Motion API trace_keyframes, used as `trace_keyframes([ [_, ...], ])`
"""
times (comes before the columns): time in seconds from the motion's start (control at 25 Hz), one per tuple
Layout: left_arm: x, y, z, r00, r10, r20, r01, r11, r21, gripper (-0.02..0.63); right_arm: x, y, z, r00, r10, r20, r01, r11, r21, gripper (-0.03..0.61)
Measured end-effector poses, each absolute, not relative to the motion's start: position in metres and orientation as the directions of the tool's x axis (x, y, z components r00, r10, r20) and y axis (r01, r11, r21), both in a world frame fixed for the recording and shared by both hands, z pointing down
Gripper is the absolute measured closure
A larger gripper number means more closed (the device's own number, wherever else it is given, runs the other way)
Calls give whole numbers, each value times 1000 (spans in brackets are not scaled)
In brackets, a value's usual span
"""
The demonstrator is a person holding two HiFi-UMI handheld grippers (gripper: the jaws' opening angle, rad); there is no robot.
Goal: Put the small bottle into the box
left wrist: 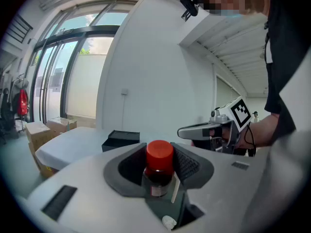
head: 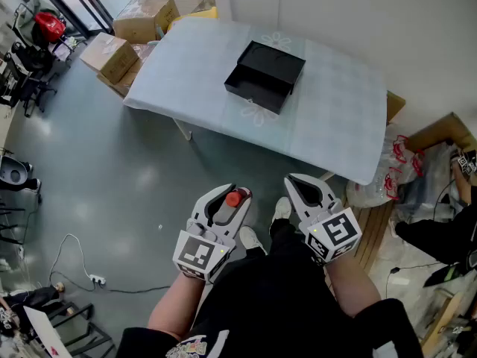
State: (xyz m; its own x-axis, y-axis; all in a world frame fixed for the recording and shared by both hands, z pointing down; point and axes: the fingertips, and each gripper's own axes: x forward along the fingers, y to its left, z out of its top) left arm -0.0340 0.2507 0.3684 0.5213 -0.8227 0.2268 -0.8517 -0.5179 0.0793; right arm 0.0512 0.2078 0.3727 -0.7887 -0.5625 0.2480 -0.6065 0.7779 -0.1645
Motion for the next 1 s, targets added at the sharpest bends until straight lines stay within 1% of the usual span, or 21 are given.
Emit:
trace_keyframes([
  [0.52,-40,251,368,526,-821,224,-849,-522,80,459,40,211,369,-807,-544,229,-583,796,-163,569],
  [0.68,-43,251,365,523,-819,236,-852,-511,113,459,36,210,369,-806,-545,233,-584,797,-156,569],
  [1.0,-54,245,360,521,-829,206,-852,-518,70,459,28,203,357,-806,-553,211,-583,804,-121,569],
])
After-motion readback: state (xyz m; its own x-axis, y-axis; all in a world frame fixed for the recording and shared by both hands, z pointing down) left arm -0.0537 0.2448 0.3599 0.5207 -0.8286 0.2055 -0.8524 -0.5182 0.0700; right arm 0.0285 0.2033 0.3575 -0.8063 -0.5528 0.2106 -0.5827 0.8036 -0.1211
